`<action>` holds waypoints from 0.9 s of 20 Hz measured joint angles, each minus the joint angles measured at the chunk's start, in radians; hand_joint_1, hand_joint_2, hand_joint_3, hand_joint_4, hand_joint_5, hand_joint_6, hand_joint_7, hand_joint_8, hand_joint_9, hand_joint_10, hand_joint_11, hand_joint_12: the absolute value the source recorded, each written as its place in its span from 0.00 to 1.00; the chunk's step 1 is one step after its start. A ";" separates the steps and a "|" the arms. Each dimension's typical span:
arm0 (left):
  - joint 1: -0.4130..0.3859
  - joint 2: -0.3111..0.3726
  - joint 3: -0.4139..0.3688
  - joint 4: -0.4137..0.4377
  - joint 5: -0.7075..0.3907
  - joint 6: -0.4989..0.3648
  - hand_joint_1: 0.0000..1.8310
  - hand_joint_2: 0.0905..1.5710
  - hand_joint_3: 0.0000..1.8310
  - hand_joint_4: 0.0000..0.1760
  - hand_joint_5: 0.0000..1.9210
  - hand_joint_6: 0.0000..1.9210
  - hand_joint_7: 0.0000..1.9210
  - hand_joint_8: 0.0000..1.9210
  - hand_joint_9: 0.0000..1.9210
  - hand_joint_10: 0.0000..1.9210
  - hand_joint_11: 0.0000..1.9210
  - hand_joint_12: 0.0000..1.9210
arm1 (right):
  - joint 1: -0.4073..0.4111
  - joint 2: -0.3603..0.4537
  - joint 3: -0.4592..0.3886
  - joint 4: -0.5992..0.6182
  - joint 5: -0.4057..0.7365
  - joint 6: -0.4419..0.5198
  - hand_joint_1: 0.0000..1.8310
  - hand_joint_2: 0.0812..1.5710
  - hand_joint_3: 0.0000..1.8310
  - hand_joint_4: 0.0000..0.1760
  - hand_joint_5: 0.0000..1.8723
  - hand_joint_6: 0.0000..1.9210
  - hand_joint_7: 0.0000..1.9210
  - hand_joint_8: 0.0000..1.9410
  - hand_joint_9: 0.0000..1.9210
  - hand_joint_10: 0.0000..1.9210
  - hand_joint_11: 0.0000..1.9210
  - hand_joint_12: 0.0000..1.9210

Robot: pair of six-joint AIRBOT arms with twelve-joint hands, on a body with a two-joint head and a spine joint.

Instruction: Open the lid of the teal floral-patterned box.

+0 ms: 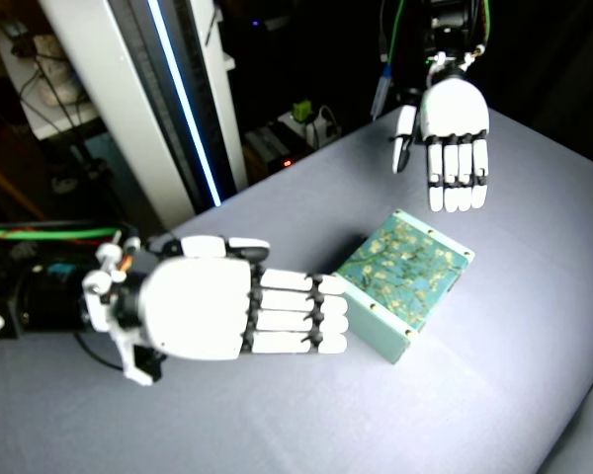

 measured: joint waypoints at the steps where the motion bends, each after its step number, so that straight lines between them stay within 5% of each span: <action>1: -0.004 -0.002 0.003 0.011 0.011 -0.002 0.12 0.86 0.00 0.00 0.04 0.00 0.04 0.00 0.04 0.00 0.00 0.12 | 0.013 -0.011 0.003 -0.022 -0.026 0.001 0.00 0.83 0.00 0.00 0.03 0.00 0.06 0.00 0.13 0.01 0.16 0.14; 5: -0.014 -0.026 0.059 0.068 0.046 -0.129 0.16 0.84 0.00 0.00 0.07 0.01 0.08 0.01 0.08 0.01 0.03 0.12 | 0.051 -0.045 0.031 -0.079 -0.086 0.010 0.00 0.79 0.00 0.59 0.00 0.00 0.09 0.00 0.19 0.01 0.05 0.45; 6: -0.020 -0.035 0.067 0.086 0.065 -0.148 0.15 0.83 0.00 0.00 0.07 0.00 0.08 0.01 0.08 0.01 0.03 0.12 | 0.051 -0.049 0.033 -0.086 -0.095 0.012 0.00 0.80 0.00 0.55 0.00 0.00 0.08 0.00 0.15 0.00 0.01 0.52; 9: -0.052 -0.062 0.068 0.142 0.081 -0.154 0.12 0.85 0.00 0.00 0.07 0.00 0.08 0.00 0.08 0.00 0.04 0.11 | 0.059 -0.062 0.036 -0.122 -0.101 0.031 0.00 0.82 0.00 0.00 0.04 0.01 0.08 0.01 0.12 0.00 0.00 0.39; 14: -0.077 -0.068 0.085 0.163 0.111 -0.155 0.08 0.86 0.00 0.00 0.04 0.00 0.06 0.00 0.07 0.00 0.04 0.11 | 0.076 -0.090 0.064 -0.177 -0.120 0.079 0.00 0.82 0.00 0.00 0.08 0.00 0.07 0.00 0.08 0.00 0.00 0.22; 15: -0.080 -0.068 0.085 0.163 0.112 -0.155 0.11 0.86 0.00 0.00 0.05 0.00 0.07 0.00 0.08 0.01 0.04 0.12 | 0.076 -0.090 0.064 -0.179 -0.120 0.079 0.00 0.83 0.00 0.00 0.07 0.00 0.09 0.00 0.13 0.00 0.00 0.36; 18: -0.081 -0.069 0.084 0.168 0.117 -0.155 0.07 0.87 0.00 0.00 0.05 0.00 0.06 0.00 0.06 0.00 0.01 0.15 | 0.082 -0.090 0.067 -0.185 -0.120 0.082 0.00 0.81 0.00 0.00 0.06 0.00 0.06 0.00 0.09 0.00 0.00 0.28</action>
